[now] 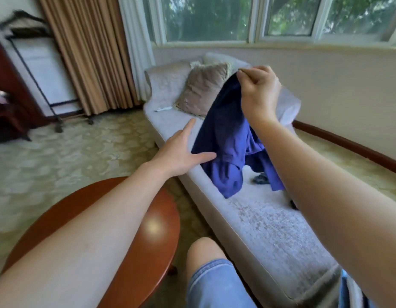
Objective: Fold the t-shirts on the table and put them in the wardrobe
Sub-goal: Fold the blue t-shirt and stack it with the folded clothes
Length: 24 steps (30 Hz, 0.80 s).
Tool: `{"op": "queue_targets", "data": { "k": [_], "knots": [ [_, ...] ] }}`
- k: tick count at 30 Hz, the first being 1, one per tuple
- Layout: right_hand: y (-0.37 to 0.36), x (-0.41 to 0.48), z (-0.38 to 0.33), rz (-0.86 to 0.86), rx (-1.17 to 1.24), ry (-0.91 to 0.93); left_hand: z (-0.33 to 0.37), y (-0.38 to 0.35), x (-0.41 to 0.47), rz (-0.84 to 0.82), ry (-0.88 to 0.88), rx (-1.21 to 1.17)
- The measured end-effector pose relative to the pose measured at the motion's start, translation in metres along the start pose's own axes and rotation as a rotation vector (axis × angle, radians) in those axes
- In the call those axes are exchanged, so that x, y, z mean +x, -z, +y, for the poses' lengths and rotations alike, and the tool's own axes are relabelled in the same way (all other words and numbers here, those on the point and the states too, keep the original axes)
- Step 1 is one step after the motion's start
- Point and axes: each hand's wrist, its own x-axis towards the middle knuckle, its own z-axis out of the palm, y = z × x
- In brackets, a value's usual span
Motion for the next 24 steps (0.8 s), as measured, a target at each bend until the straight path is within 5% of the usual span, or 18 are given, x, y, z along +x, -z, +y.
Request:
{"op": "queue_targets", "data": {
  "k": [7,16,24],
  "knots": [
    [-0.073,-0.037,-0.126,-0.144,0.372,-0.125,-0.01,0.089,-0.092,0.263,0.002,0.03],
    [-0.129,-0.107,-0.201,-0.387,0.513,-0.389,-0.049,0.135,-0.163,0.55,0.188,0.185],
    [-0.151,-0.141,-0.161,-0.941,0.026,-0.332,-0.119,0.151,-0.169,0.432,0.484,-0.241]
  ]
}}
